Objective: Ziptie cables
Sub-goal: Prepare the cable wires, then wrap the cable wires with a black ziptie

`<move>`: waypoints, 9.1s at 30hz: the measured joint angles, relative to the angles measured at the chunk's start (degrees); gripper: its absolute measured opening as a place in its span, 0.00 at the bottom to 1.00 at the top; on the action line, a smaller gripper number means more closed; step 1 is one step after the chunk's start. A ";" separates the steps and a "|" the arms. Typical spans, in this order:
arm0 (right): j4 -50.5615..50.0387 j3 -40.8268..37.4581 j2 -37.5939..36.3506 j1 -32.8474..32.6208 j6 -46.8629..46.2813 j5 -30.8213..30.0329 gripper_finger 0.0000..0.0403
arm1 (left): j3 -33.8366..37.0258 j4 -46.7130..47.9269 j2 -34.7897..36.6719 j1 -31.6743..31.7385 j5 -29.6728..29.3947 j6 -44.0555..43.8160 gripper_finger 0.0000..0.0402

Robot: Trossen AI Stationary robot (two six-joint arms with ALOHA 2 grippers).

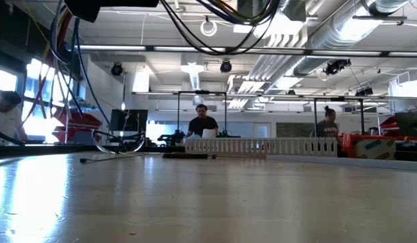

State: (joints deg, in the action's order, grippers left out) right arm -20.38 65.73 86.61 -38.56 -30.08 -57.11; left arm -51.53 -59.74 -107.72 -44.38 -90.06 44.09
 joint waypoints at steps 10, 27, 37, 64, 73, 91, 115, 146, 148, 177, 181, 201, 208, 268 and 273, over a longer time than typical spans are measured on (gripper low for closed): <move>0.91 -0.02 0.00 -1.79 0.09 0.74 0.01 | 0.35 10.62 -0.01 -1.74 15.58 -23.76 0.00; -0.81 -0.02 1.55 5.03 0.38 6.39 0.01 | -8.96 103.84 10.18 13.68 57.45 -76.38 0.00; -2.25 -0.02 7.74 8.60 -4.37 6.74 0.01 | -8.94 127.33 10.16 10.60 70.09 -82.50 0.00; 0.69 -20.12 12.13 8.42 -31.98 18.68 0.01 | 3.32 103.71 9.07 10.36 65.85 -80.53 0.04; 0.27 -20.61 12.13 4.94 -36.12 19.52 0.02 | 3.93 121.70 11.90 8.48 71.15 -91.33 0.24; 0.26 -11.71 4.66 1.39 -11.48 18.87 0.58 | 3.89 116.54 35.86 13.16 50.83 -97.69 0.20; 5.43 -9.68 4.92 1.04 -5.51 12.29 0.52 | 25.07 72.48 29.23 45.47 71.42 -83.75 0.24; 34.53 -9.59 17.84 12.26 9.93 21.19 0.52 | 22.43 50.12 25.62 33.89 76.47 -75.94 0.18; 38.31 -9.59 20.68 15.37 7.99 21.42 0.52 | 22.12 51.07 27.24 29.55 70.79 -76.27 0.18; 23.51 15.94 42.79 30.83 2.15 35.19 0.34 | 22.10 50.79 29.58 -1.22 30.34 -90.46 0.18; 24.00 15.96 43.20 31.31 3.04 37.60 0.31 | 22.10 50.54 28.44 -0.98 30.29 -90.57 0.18; 20.41 16.24 44.27 30.55 2.34 37.76 0.02 | 22.12 49.58 27.73 -0.87 30.42 -91.99 0.18; 7.38 15.70 38.26 29.05 3.02 39.07 0.01 | 22.12 49.55 27.73 -0.87 30.82 -91.99 0.18; -16.31 -15.88 14.59 -15.27 -86.63 33.09 0.00 | 22.08 40.08 21.57 -0.20 30.77 -84.40 0.18; -12.11 -15.14 14.90 -11.40 -80.56 33.90 0.00 | 22.08 38.76 21.57 0.38 30.77 -83.85 0.18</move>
State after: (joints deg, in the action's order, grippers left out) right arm -32.50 50.59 101.51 -49.96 -110.64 -23.20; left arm -29.45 -20.98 -86.14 -44.00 -59.29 -39.77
